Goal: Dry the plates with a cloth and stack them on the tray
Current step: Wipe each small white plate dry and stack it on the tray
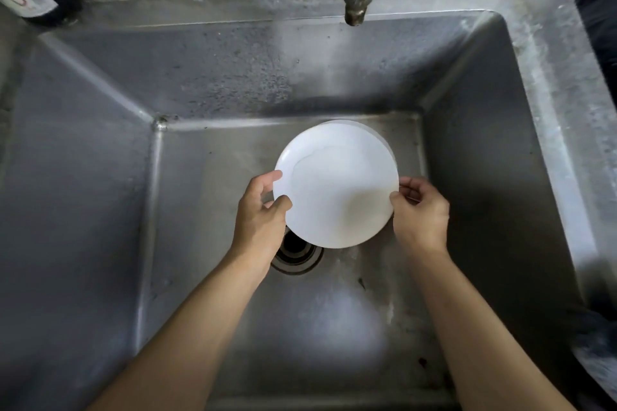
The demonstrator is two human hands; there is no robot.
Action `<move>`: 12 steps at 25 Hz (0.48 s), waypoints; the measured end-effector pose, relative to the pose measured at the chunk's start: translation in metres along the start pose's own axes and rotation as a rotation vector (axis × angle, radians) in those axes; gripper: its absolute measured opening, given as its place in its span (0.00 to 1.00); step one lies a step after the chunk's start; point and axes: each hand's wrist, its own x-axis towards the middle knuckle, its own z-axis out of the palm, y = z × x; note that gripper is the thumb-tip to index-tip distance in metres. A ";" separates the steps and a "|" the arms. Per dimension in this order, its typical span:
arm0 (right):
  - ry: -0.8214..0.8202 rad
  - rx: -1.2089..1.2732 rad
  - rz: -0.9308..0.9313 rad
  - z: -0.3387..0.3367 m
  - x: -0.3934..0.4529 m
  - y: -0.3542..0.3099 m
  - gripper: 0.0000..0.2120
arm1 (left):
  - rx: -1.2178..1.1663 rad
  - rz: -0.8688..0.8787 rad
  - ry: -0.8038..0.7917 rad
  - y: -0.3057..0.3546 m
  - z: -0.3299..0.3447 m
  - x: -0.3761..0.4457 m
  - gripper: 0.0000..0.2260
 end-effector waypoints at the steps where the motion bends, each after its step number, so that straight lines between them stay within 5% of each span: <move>1: -0.019 -0.003 -0.007 -0.004 -0.010 -0.003 0.09 | 0.004 -0.001 0.010 0.001 -0.006 -0.009 0.21; 12: -0.238 -0.246 0.029 -0.035 -0.120 -0.022 0.13 | 0.129 -0.094 0.179 -0.009 -0.078 -0.117 0.19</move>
